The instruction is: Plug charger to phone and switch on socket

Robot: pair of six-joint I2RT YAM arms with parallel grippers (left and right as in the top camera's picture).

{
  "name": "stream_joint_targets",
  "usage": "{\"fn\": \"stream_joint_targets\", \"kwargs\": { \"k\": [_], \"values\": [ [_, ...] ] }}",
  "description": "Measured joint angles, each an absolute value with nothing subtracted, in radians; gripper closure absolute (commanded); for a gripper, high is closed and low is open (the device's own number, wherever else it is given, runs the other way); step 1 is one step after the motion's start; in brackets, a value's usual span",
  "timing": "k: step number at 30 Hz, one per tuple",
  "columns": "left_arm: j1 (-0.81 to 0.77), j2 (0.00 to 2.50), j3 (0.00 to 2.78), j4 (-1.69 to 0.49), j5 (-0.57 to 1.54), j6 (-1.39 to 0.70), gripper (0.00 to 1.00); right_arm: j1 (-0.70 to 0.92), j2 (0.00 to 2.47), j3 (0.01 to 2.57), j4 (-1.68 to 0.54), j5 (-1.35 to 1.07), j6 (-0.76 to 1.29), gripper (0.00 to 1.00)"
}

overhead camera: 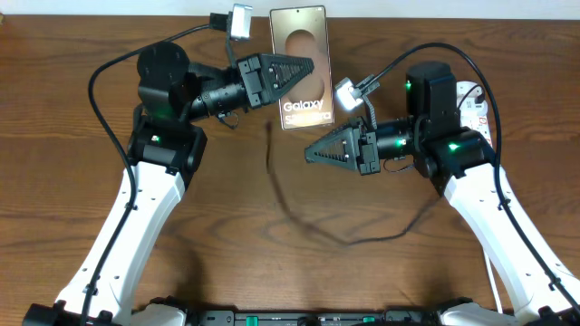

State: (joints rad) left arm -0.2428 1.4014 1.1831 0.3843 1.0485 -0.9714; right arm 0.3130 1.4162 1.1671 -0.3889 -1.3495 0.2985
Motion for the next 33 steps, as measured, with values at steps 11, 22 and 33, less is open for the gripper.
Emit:
{"fn": "stream_joint_targets", "kwargs": {
  "k": [11,22,33],
  "values": [
    [-0.105,1.401,1.183,-0.156,0.894,-0.735,0.93,0.345,1.417,1.165,-0.701,-0.942,0.242,0.33],
    [-0.060,1.402,1.183,-0.523,0.573,-0.497,0.93,0.516,1.592,1.356,-0.872,-0.464,0.353,0.17],
    [-0.059,1.401,1.183,-0.603,0.378,-0.463,0.93,0.562,2.032,1.692,-0.802,-0.362,0.445,0.36]
  ]
}}
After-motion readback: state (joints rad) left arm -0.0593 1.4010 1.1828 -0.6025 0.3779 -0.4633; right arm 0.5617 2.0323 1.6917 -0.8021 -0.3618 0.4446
